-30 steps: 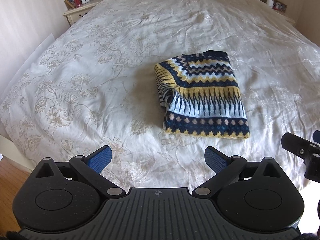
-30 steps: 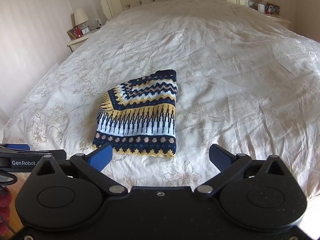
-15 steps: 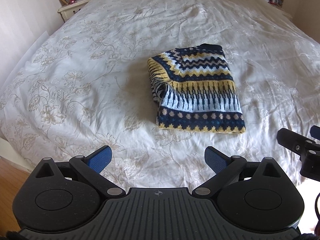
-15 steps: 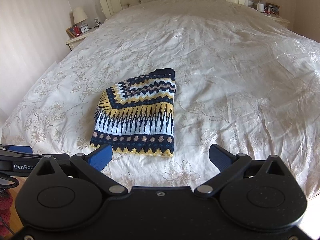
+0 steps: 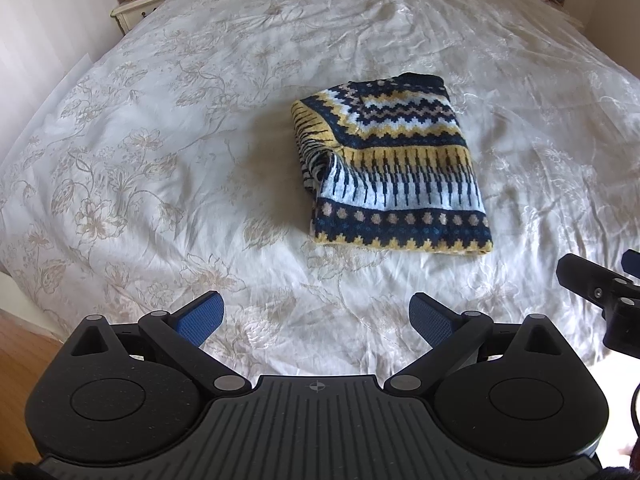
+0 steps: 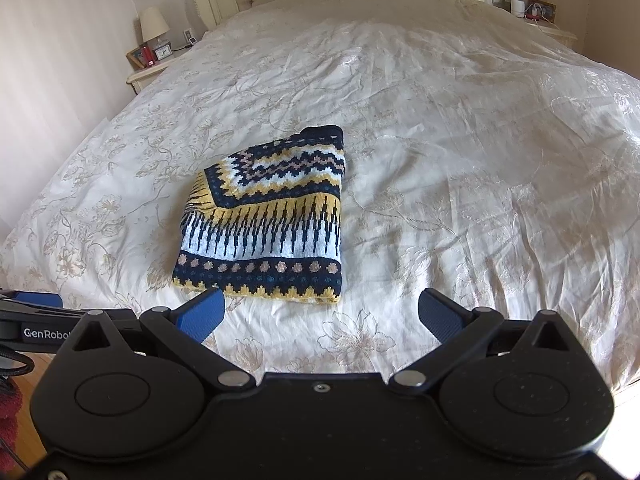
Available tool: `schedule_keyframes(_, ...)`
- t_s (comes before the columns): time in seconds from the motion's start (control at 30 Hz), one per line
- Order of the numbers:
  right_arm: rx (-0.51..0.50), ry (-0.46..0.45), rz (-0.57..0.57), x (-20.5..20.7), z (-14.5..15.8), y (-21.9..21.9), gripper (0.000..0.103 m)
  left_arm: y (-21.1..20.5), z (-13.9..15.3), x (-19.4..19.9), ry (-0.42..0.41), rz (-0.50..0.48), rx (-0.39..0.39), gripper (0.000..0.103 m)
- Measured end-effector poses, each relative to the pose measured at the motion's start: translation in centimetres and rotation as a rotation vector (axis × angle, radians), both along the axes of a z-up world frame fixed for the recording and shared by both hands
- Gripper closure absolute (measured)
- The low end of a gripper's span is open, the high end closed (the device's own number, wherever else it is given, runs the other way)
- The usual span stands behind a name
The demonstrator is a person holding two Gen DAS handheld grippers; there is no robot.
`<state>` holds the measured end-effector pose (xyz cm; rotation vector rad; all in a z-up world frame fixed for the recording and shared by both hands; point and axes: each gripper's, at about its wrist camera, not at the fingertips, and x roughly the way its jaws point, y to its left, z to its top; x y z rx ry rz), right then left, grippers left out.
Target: Fold small clothes
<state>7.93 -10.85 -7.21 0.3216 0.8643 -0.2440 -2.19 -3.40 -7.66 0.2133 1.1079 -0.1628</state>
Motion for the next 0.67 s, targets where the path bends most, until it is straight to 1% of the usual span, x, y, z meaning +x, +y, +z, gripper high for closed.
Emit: schedule_keyframes(0.67, -0.002, -0.002, -0.010, -0.02, 0.10, 0.80, 0.001, 0.62, -0.10, 0.24, 0.000, 0.008, 0.003, 0.002)
